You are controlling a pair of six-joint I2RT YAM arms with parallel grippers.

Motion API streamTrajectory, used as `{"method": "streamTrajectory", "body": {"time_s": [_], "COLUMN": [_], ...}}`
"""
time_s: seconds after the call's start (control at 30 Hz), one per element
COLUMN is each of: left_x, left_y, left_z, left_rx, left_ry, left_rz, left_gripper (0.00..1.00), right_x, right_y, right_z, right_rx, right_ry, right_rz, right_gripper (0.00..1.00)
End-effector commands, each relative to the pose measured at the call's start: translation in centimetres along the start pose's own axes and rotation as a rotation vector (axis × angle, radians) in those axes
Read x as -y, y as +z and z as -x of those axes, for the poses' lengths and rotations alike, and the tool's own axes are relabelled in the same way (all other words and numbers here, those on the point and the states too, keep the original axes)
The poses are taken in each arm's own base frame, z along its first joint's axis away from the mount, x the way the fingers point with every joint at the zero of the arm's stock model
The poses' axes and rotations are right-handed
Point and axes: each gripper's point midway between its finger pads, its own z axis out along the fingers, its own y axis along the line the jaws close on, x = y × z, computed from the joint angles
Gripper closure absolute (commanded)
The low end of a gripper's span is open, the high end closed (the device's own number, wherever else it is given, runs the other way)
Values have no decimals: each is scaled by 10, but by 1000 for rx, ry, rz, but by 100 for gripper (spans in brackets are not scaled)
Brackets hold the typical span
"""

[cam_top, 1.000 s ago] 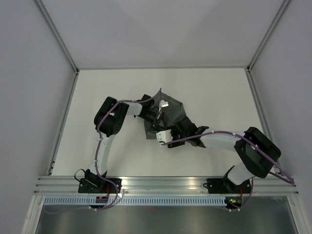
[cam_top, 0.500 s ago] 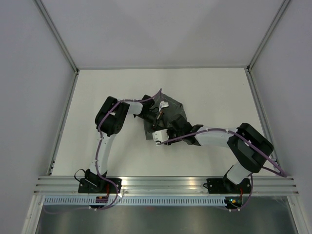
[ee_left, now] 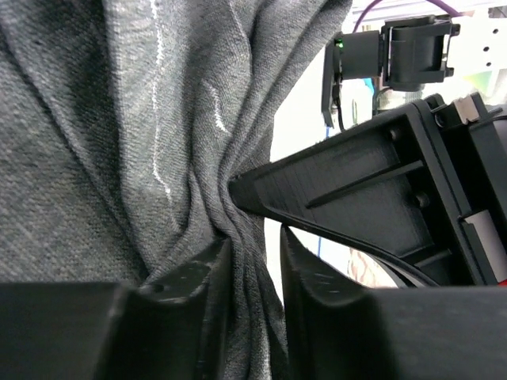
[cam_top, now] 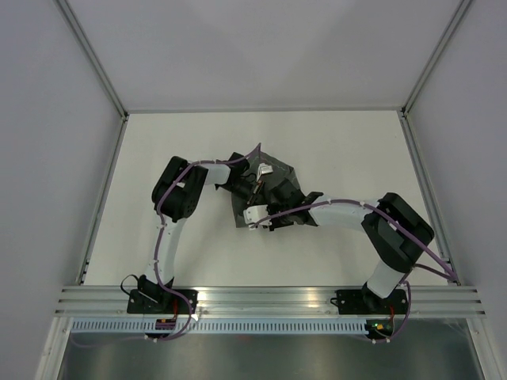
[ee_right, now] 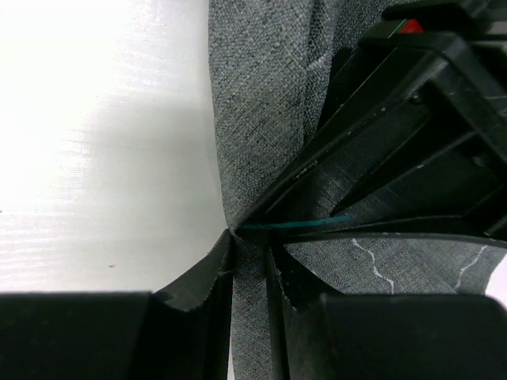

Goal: Fold the napkin, place the utensils inside, and roll it up
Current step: Roll the napkin with the utensil

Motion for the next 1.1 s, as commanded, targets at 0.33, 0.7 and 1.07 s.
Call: {"method": "streamTrajectory", "body": {"time_s": [0.33, 0.7, 1.07], "left_x": [9, 34, 136], "left_y": [-52, -162, -232], "left_z": [73, 120, 86], "left_rx": [198, 608, 1065], "left_ry": [197, 221, 421], "left_rz": [451, 983, 1206], "left_gripper": [56, 52, 50], "right_x": [-62, -65, -59], "right_y": [-4, -16, -5], "right_z": [-19, -14, -18], "right_rx": [-18, 4, 9], "right_ry": [219, 377, 511], "right_rz": [468, 729, 918], "right_gripper": [82, 82, 82]}}
